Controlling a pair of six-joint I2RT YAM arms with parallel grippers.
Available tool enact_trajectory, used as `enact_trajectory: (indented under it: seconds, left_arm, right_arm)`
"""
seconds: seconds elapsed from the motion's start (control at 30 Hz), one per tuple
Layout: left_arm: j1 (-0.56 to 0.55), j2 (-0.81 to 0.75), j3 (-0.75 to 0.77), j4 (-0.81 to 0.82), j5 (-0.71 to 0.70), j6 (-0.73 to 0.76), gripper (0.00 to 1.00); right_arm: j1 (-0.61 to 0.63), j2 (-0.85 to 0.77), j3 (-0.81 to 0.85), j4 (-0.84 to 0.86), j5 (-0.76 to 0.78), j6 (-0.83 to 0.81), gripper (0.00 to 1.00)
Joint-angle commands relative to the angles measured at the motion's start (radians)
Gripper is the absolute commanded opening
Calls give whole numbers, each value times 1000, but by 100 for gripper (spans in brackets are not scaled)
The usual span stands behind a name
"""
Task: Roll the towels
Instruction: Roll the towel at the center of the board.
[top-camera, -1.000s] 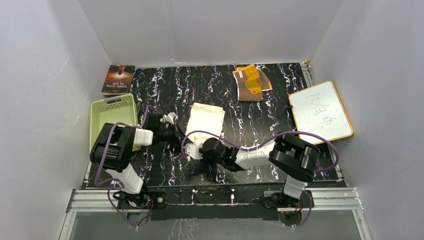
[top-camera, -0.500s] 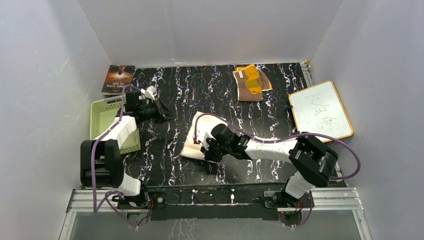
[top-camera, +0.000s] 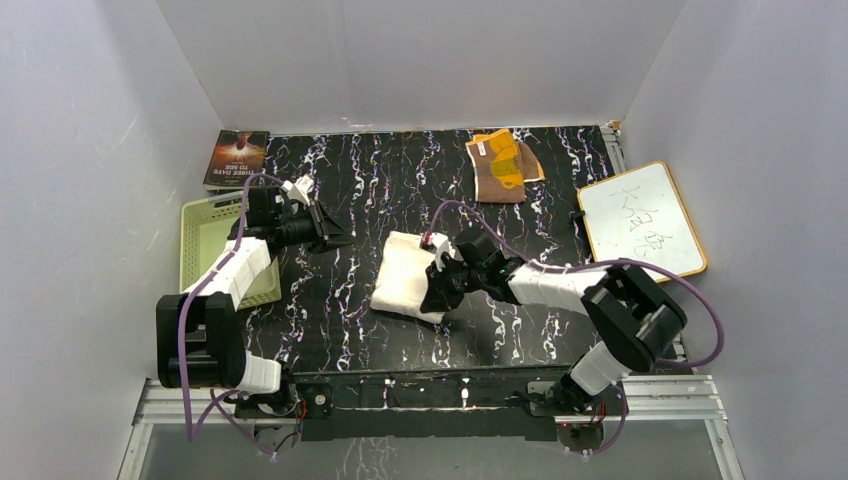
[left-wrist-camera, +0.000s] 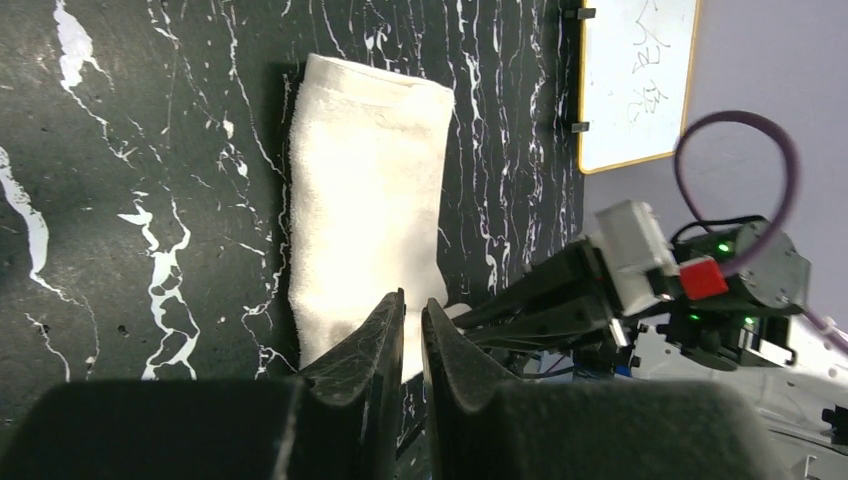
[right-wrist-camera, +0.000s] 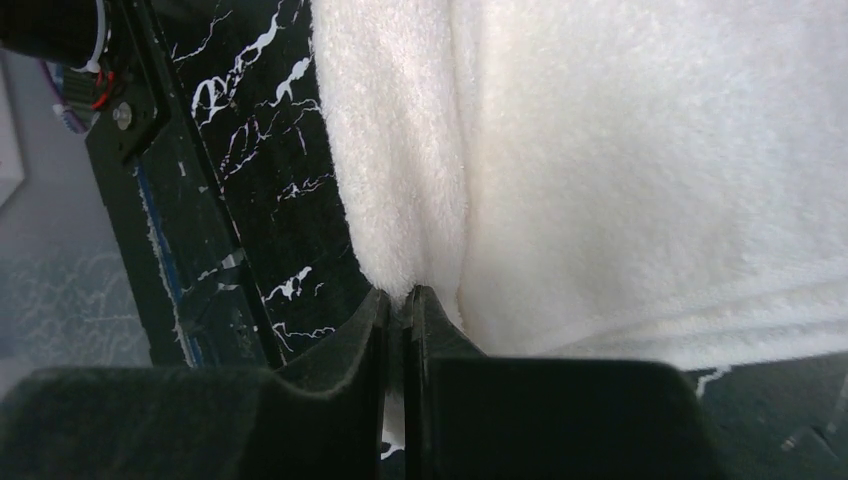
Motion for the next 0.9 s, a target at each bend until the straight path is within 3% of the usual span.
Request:
enact_trajectory:
  seconds: [0.0,0.23,0.5,0.7,0.87]
  left_arm:
    - [-4,-57,-9,11,66,-27,12]
    - [-23,-53,-21,38,69,-48,11]
    - [-72,-73,-56,77,75,-74,11]
    - [-78,-132,-116,94,69,-100,11]
    - [-90,-173,-155,115,70,-133,11]
  right_arm:
    - [-4,74,81,24,-132,72,0]
    - [-6,118,129,27,-295,77,0]
    - [-10,215,152,61,-339,191,0]
    - [-56,383,194,51,-433,333,0]
    - [-69,423,151,217,-482,509,0]
